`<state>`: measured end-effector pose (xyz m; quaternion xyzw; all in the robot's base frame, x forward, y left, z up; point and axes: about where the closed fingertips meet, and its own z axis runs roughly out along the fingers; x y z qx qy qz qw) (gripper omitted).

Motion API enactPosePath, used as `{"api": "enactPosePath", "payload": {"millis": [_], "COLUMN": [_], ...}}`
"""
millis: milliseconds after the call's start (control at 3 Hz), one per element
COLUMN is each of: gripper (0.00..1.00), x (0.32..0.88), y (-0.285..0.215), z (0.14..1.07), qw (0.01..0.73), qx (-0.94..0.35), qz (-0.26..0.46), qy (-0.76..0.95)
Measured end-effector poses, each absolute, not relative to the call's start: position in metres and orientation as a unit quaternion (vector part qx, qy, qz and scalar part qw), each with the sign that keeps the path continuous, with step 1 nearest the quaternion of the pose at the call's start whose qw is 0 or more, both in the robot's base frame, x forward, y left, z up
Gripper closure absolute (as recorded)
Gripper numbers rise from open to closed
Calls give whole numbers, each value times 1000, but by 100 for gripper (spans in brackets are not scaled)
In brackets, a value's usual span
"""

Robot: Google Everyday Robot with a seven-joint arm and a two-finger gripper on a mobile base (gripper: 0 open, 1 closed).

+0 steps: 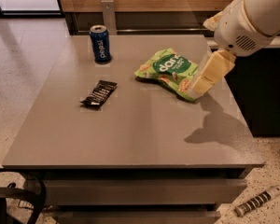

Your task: Knock pepsi can over

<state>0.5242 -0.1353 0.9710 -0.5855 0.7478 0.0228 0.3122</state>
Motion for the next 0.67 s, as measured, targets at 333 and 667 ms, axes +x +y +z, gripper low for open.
{"api": "enactPosePath", "payload": {"millis": [333,667], "gripper": [0,0], "x": [562,584], "y": [-106,-79], "z": [978,968], "qw": [389,451], "qx": [-561,-521], "qz": [61,120], "qy": [728,715]}}
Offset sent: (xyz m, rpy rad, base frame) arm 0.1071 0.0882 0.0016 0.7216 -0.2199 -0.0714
